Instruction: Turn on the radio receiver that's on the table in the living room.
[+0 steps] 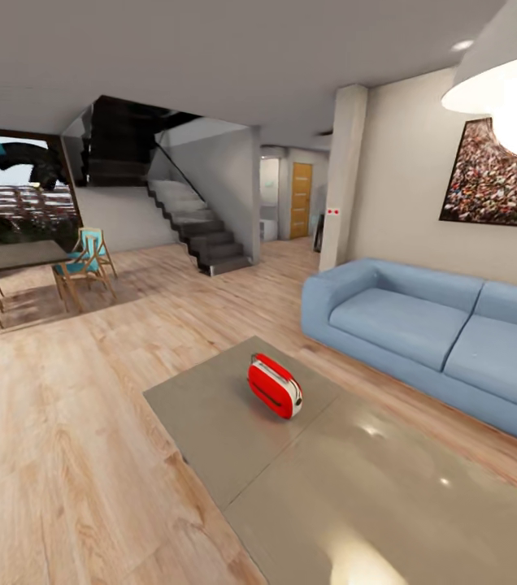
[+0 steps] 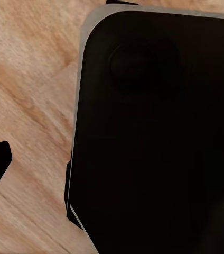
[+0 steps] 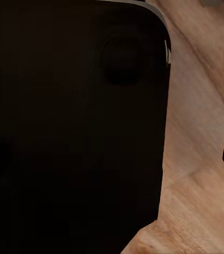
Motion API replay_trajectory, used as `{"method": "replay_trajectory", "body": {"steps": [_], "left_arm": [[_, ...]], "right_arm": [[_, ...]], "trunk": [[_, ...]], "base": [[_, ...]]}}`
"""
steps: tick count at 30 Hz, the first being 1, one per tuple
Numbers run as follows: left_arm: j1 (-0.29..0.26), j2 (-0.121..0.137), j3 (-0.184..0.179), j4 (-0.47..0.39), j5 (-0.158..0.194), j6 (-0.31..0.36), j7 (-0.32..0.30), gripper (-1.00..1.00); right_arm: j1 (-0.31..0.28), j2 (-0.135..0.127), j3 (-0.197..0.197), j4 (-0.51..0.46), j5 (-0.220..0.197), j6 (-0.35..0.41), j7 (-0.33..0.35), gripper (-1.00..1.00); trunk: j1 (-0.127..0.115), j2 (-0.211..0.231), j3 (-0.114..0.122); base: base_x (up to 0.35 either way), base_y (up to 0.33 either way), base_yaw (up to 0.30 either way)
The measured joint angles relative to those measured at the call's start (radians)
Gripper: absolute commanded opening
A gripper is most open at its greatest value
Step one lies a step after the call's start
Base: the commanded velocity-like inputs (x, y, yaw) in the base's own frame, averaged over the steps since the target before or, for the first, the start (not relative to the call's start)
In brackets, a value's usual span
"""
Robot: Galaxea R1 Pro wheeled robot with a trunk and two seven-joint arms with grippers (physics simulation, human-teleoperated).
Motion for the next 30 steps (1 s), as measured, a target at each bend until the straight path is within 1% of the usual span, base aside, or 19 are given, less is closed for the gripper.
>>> {"method": "replay_trajectory", "body": {"steps": [16,18,20,24,30], "left_arm": [[0.000,0.002,0.000,0.000,0.001,0.000,0.000,1.00],[0.000,0.002,0.000,0.000,0.008,0.000,0.000,1.00],[0.000,0.003,0.000,0.000,0.020,-0.001,0.000,1.00],[0.000,0.002,0.000,0.000,0.029,-0.003,0.000,1.00],[0.001,0.002,0.000,0.000,0.033,-0.004,0.000,1.00]], "right_arm": [[0.000,0.000,0.000,0.000,0.000,0.000,0.002,1.00],[0.000,0.000,0.000,0.000,0.000,0.000,0.002,1.00],[0.000,0.000,0.000,0.000,0.000,0.001,0.003,1.00],[0.000,0.000,0.000,0.000,0.000,0.001,0.003,1.00],[0.000,0.000,0.000,0.000,0.000,0.001,0.003,1.00]], "trunk": [[0.000,0.000,0.000],[0.000,0.000,0.000],[0.000,0.000,0.000],[0.000,0.000,0.000],[0.000,0.000,0.000]], "base": [[0.295,0.140,0.274],[0.302,0.140,0.265],[0.304,0.140,0.160],[0.253,0.098,0.062],[0.062,0.018,0.011]]}}
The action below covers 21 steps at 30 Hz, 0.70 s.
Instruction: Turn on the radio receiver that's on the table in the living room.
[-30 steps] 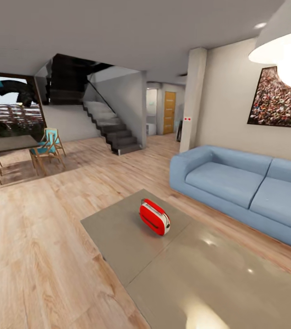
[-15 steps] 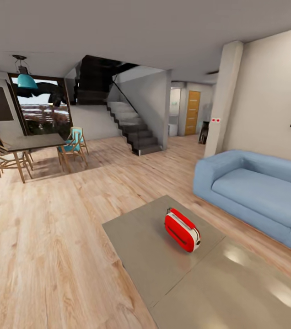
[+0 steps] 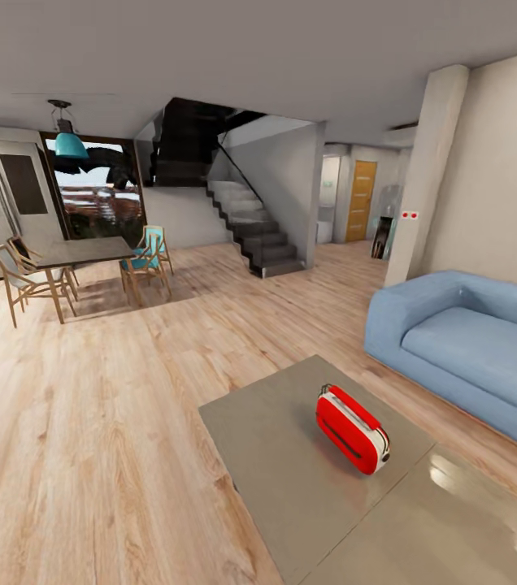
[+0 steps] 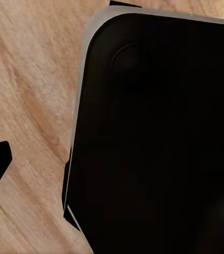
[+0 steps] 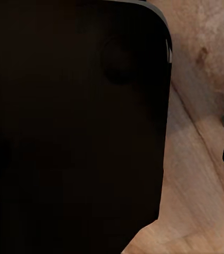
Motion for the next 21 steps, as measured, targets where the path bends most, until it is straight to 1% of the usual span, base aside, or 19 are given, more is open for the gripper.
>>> {"method": "replay_trajectory", "body": {"steps": [4,9,21], "left_arm": [[0.000,0.002,0.000,0.000,0.001,0.000,-0.001,1.00],[0.000,0.012,0.000,0.000,0.015,0.001,-0.003,1.00],[0.000,0.014,0.000,0.000,0.020,0.001,-0.003,1.00]], "right_arm": [[0.000,0.000,0.000,0.000,0.000,0.000,0.000,1.00],[0.000,-0.001,0.000,0.000,0.000,0.000,0.000,1.00],[0.000,-0.001,0.000,0.000,0.000,-0.001,0.000,1.00]], "trunk": [[0.000,0.000,0.000],[0.000,0.000,0.000],[0.000,0.000,0.000]], "base": [[0.148,0.039,0.001],[0.294,0.107,0.000],[0.311,0.129,0.000]]}}
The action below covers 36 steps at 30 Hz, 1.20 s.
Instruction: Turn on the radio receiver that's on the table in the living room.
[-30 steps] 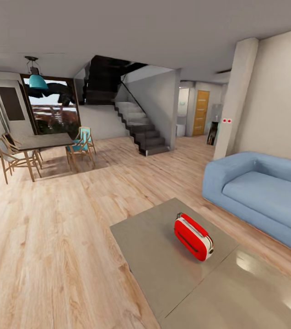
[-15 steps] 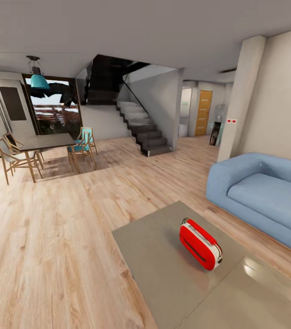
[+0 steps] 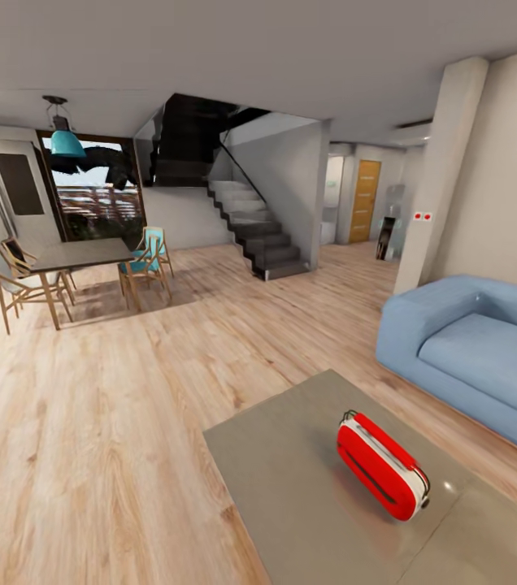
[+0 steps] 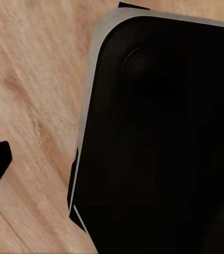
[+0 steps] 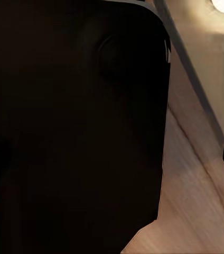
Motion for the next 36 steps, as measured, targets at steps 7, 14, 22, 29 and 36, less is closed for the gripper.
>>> {"method": "replay_trajectory", "body": {"steps": [7,14,22,29,36], "left_arm": [[-0.001,0.000,0.000,0.000,0.000,0.000,0.000,1.00],[-0.001,0.000,0.000,0.000,0.000,0.000,0.000,1.00],[-0.001,0.000,0.000,0.000,0.000,0.000,0.000,1.00],[-0.001,0.000,0.000,0.000,0.000,0.000,0.000,1.00],[0.000,0.000,0.000,0.000,0.000,0.000,0.000,1.00]], "right_arm": [[0.000,0.000,0.000,0.000,0.000,0.000,0.000,1.00],[0.000,0.000,0.000,0.000,0.000,0.000,0.000,1.00],[0.000,0.000,0.000,0.000,0.000,-0.001,0.001,1.00],[0.000,0.001,0.000,0.000,0.000,-0.001,0.003,1.00],[0.000,0.001,0.000,0.000,0.000,-0.001,0.004,1.00]], "trunk": [[0.000,0.000,0.000],[0.000,0.000,0.000],[0.000,0.000,0.000],[0.000,0.000,0.000],[0.000,0.000,0.000]], "base": [[0.312,0.154,0.000],[0.312,0.161,0.000],[0.313,0.164,0.000],[0.313,0.164,0.000],[0.316,0.105,0.000]]}}
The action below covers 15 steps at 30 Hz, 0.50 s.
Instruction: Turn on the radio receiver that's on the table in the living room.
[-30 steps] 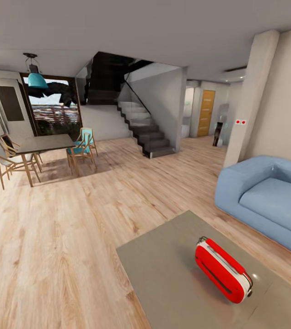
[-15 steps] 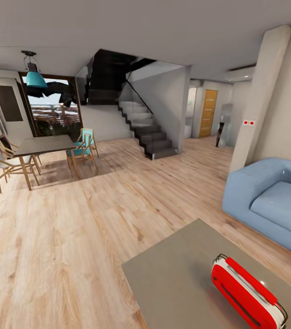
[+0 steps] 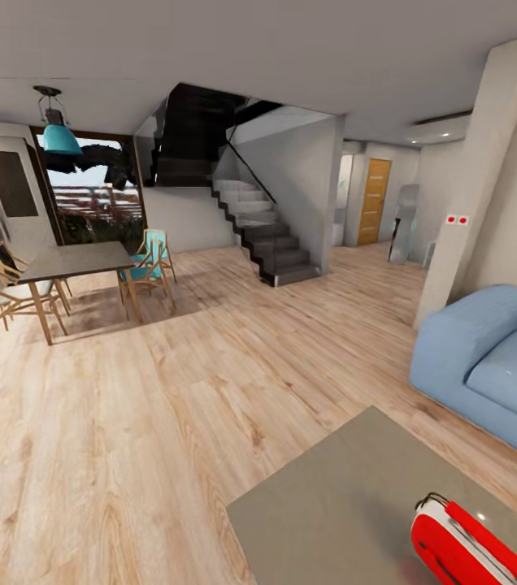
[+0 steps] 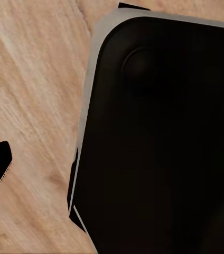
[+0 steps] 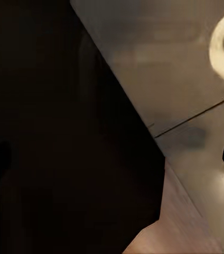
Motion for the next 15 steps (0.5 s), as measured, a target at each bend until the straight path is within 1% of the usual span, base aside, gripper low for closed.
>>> {"method": "replay_trajectory", "body": {"steps": [1,3,8,11,15], "left_arm": [[0.000,0.000,0.000,0.000,0.000,0.000,0.000,1.00],[0.000,0.000,0.000,0.000,0.000,-0.001,0.000,1.00],[0.000,0.000,0.000,0.000,0.000,-0.001,0.000,1.00],[0.000,0.000,0.000,0.000,0.000,-0.001,0.000,1.00],[0.000,0.000,0.000,0.000,0.000,-0.001,0.000,1.00]], "right_arm": [[0.000,0.000,0.000,0.000,0.000,0.000,0.000,1.00],[0.000,0.000,0.000,0.000,0.000,0.000,0.001,1.00],[0.000,-0.001,0.000,0.000,0.000,0.000,0.002,1.00],[0.000,0.000,0.000,0.000,0.000,-0.001,0.002,1.00],[0.000,0.000,0.000,0.000,0.000,-0.001,0.004,1.00]], "trunk": [[0.000,0.000,0.000],[0.000,0.000,0.000],[0.000,0.000,0.000],[0.000,0.000,0.000],[0.000,0.000,0.000]], "base": [[0.320,0.026,0.000],[0.116,0.007,0.000],[0.030,0.002,-0.026],[0.005,0.000,-0.194],[0.001,0.000,-0.259]]}}
